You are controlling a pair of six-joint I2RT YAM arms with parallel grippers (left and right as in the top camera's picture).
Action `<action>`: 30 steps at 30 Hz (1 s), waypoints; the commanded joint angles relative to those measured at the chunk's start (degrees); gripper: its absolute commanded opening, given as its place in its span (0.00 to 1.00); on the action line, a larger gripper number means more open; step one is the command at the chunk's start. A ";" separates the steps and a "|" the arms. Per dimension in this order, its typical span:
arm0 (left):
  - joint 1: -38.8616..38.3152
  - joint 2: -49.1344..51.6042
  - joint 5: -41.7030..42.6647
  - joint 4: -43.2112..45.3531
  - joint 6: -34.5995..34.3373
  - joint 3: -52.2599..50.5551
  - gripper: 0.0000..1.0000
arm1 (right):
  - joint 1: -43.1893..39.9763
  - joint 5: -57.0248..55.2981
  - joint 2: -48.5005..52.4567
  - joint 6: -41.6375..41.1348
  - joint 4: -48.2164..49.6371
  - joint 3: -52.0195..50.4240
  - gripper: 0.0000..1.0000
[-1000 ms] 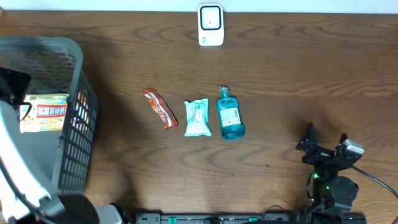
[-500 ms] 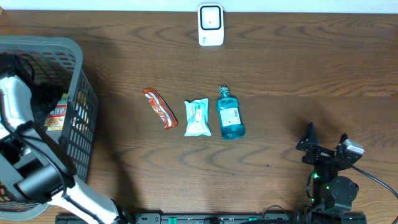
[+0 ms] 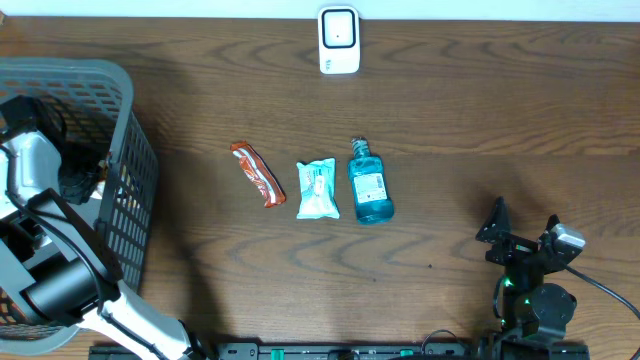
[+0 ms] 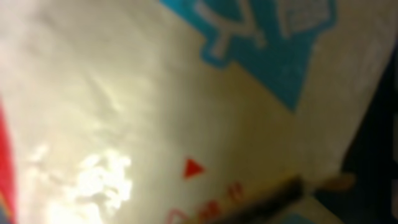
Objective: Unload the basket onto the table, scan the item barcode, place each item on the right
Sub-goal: 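Reach the left gripper into the basket and grasp the rice bag, then carry the yellow rice bag over and lower it right of the mouthwash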
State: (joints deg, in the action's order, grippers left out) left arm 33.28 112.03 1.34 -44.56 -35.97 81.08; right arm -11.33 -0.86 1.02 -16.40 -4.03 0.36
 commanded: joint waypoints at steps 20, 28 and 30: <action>-1.31 -46.34 4.09 8.57 0.13 7.30 0.08 | 0.17 -0.09 -0.26 -0.72 -0.20 -0.04 0.99; -19.54 -52.48 28.04 24.90 -2.91 7.28 0.07 | 0.17 -0.09 -0.26 -0.72 -0.20 -0.04 0.99; -27.61 -51.08 27.71 24.90 -2.12 7.28 0.07 | 0.17 -0.09 -0.26 -0.72 -0.20 -0.04 0.99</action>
State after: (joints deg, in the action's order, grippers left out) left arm 12.82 58.48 22.26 -19.97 -37.58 88.18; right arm -11.33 -0.86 1.02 -16.38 -4.03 0.36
